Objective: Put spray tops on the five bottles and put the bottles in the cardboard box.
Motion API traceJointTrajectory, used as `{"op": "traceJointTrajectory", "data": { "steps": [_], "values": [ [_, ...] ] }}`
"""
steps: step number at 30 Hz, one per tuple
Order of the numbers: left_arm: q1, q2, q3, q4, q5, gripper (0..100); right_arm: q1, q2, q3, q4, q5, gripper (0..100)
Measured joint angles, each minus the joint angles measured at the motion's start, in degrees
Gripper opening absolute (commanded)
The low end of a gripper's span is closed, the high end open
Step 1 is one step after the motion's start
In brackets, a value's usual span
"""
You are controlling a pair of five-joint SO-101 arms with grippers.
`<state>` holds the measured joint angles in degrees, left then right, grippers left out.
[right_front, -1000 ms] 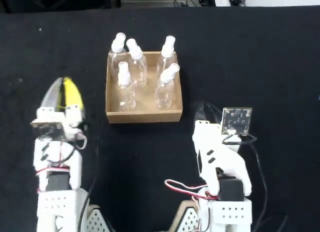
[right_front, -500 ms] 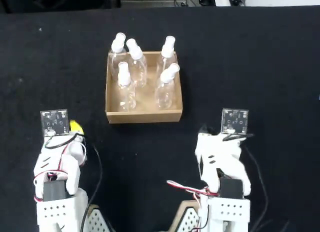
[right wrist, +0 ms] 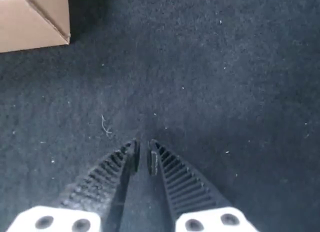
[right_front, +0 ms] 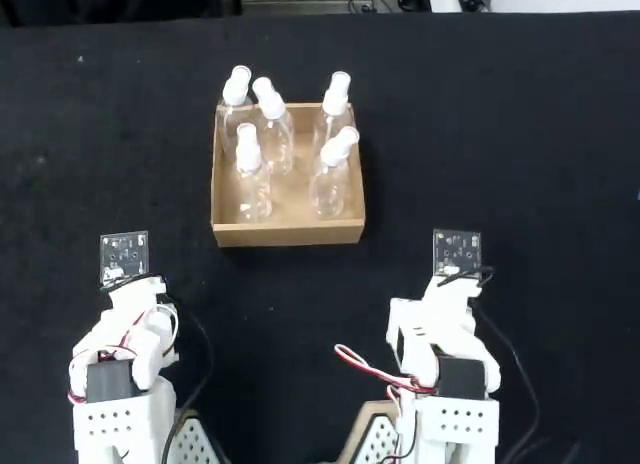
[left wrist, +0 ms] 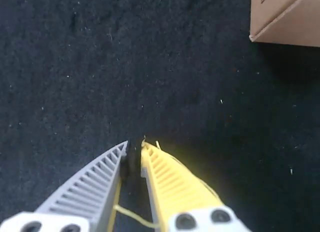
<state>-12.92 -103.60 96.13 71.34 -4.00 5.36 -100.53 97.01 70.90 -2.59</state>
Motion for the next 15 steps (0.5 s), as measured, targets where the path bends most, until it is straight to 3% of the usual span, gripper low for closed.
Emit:
{"op": "traceJointTrajectory", "data": {
  "steps": [15],
  "values": [
    [0.0,0.0,0.0,0.3,0.0,3,0.0,-2.5,-0.1,3.4,0.1,1.1]
  ]
}}
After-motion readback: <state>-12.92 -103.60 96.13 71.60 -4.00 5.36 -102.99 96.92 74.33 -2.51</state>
